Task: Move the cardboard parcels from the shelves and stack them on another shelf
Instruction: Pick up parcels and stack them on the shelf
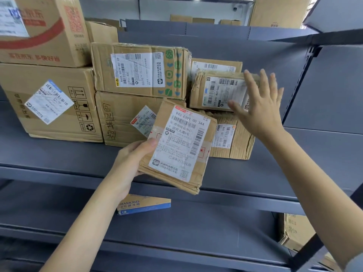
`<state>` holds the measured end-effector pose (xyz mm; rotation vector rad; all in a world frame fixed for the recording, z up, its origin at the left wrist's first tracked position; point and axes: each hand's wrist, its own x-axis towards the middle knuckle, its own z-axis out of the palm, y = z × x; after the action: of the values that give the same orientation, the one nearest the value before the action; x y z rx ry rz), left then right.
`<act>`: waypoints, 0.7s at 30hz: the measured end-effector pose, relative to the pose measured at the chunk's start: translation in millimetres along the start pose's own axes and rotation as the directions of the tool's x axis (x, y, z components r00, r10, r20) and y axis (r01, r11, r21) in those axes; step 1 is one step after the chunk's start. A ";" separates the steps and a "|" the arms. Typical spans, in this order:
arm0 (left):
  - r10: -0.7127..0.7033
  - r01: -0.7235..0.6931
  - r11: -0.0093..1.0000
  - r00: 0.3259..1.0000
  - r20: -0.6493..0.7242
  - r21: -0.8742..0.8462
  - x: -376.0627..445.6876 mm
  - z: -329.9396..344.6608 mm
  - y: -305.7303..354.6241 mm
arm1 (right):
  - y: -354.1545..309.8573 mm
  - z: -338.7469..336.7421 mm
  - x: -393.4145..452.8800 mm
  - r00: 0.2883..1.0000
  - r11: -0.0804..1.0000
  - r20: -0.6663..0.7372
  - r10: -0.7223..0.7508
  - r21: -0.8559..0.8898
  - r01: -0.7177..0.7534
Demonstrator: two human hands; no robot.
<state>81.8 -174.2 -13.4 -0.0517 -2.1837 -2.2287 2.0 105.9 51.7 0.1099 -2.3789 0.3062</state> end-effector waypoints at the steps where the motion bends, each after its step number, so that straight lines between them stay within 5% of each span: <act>1: 0.000 0.000 1.000 1.000 0.006 -0.001 0.8 1.3 0.5 | 1.5 1.8 -0.2 0.998 1.000 0.062 0.000 -0.021 0.002; 6: 0.009 -0.008 0.999 0.999 0.038 -0.031 2.1 5.0 3.8 | 6.7 4.3 0.4 0.987 0.998 0.160 -0.022 -0.057 0.031; 9: 0.010 -0.009 0.999 1.000 0.029 -0.052 4.0 2.8 4.2 | 0.4 9.1 -12.8 0.997 0.997 -0.010 -0.081 0.006 0.081; 13: 0.053 -0.055 0.992 0.998 -0.024 -0.111 4.7 -3.2 9.0 | -24.5 9.7 -35.9 0.962 0.904 -0.214 -0.171 0.354 0.239; 17: 0.116 -0.133 0.969 0.989 -0.091 -0.210 -0.4 -5.8 17.8 | -54.6 -12.3 -45.2 0.977 0.630 0.078 -0.197 0.774 0.065; 21: 0.163 -0.207 0.945 0.970 -0.182 -0.253 -5.4 -0.5 22.8 | -65.5 -14.7 -52.8 0.842 0.392 0.350 -0.411 0.901 -0.184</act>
<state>88.1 -175.2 9.1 -0.0778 -1.7082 -2.3165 61.3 45.8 38.7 1.0249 -2.3547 1.7408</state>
